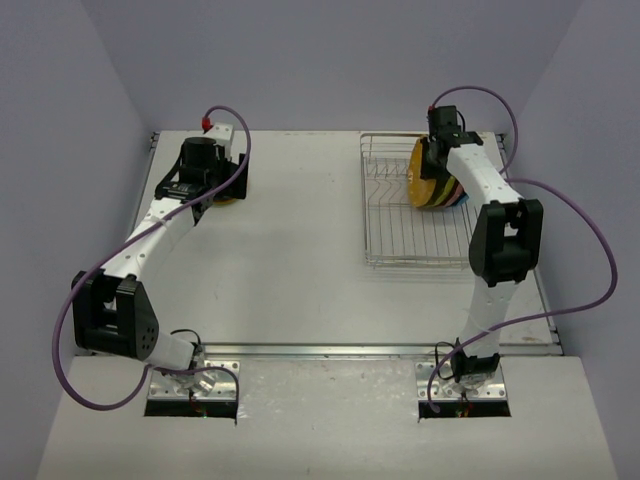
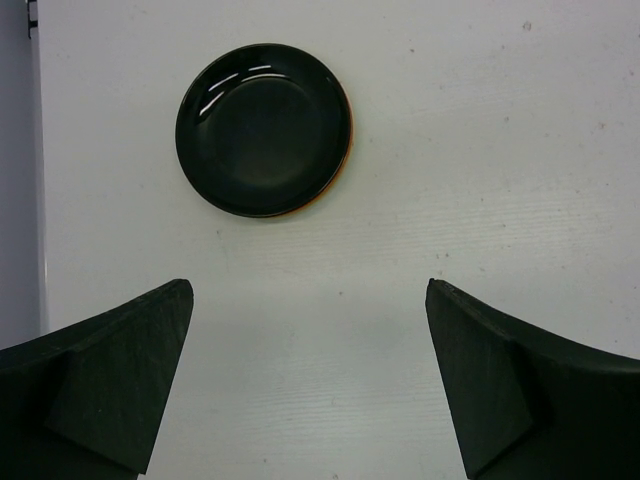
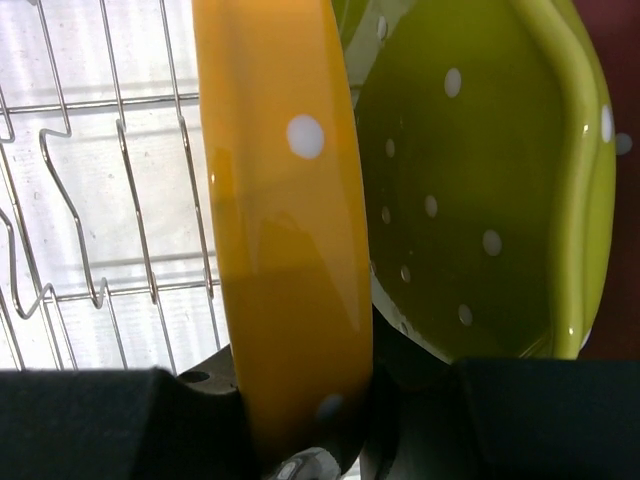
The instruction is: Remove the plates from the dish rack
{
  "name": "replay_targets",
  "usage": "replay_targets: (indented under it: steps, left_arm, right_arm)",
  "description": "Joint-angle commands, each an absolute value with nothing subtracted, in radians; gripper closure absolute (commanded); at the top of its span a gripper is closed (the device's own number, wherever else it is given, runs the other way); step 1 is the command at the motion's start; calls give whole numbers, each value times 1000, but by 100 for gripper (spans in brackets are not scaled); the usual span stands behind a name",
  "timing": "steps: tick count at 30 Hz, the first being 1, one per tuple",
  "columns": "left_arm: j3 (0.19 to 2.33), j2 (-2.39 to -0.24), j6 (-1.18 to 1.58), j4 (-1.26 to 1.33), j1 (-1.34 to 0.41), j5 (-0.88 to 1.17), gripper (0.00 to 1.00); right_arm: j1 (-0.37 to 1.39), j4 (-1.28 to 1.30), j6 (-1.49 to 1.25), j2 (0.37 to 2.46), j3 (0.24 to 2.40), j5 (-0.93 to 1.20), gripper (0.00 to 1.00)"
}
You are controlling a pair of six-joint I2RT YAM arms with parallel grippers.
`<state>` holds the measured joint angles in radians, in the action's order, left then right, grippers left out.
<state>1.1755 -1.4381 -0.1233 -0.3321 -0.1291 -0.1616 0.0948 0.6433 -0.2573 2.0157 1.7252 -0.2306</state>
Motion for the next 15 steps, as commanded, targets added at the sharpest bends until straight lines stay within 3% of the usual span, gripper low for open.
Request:
replay_targets:
  steps: [1,15]
  left_arm:
    - [1193,-1439,-109,-291,-126,-167,0]
    - [1233,-1445,-97,-311,-126,-167,0]
  right_arm:
    - [113,629,-267,1891,1777,-207,100]
    - [252,431,-51,1736,1731,-448,100]
